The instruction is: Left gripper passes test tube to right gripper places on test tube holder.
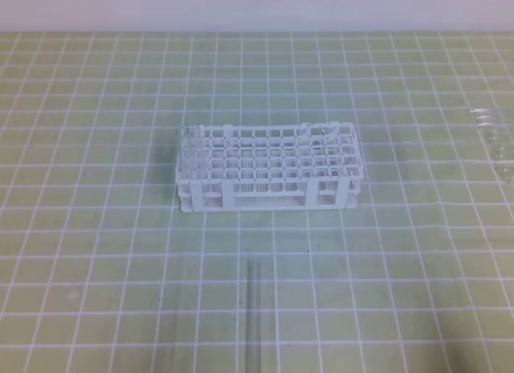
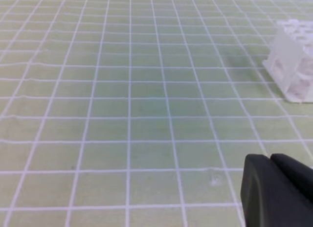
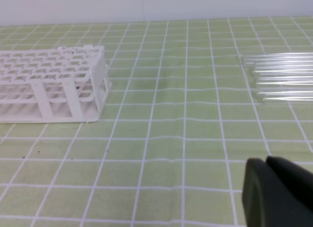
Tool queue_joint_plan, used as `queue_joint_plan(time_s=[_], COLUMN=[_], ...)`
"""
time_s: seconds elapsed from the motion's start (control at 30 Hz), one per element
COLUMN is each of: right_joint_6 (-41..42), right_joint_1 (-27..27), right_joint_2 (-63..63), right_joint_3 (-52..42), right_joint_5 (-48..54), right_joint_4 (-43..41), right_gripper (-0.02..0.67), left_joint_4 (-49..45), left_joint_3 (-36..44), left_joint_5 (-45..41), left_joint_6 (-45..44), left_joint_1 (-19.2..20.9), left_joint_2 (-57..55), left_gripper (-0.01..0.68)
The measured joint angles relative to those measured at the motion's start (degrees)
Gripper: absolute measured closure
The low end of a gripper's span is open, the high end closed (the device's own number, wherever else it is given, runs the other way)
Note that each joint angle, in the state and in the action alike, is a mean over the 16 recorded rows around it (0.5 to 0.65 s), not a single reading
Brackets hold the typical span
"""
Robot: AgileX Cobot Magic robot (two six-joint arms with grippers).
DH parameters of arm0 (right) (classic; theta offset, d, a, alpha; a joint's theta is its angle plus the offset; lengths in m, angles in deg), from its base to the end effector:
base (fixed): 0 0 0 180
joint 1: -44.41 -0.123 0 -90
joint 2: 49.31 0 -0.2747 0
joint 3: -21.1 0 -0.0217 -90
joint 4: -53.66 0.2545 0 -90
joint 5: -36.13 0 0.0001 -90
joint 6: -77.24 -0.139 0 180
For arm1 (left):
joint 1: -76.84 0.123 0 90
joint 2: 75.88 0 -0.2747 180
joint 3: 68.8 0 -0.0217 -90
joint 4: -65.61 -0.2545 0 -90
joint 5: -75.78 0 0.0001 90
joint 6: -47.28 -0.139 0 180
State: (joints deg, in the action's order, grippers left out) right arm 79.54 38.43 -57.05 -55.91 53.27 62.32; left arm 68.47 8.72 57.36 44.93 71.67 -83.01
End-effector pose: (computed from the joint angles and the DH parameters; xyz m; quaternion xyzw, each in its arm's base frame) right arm 0.1139 0.0182 0.1766 -0.0140 0.7753 0.0829 0.6259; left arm 0.1135 -0.0125 0.1710 0.0377 0.7820 -0.0362 0.6211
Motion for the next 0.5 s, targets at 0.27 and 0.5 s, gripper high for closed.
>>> queue_joint_plan(time_s=[0.27,0.5], right_joint_6=[0.0,0.0], right_joint_1=[0.0,0.0], right_joint_2=[-0.01,-0.05], right_joint_3=[0.0,0.0], right_joint_5=[0.0,0.0], right_joint_4=[0.0,0.0], right_gripper=[0.665,0.665], left_joint_4=[1.0,0.74], left_joint_3=[0.0,0.07], left_joint_5=[0.21,0.41], left_joint_6=[0.0,0.04], left_joint_1=[0.0,0.0], left_joint_2=[0.12,0.12], left_gripper=[0.673,0.673])
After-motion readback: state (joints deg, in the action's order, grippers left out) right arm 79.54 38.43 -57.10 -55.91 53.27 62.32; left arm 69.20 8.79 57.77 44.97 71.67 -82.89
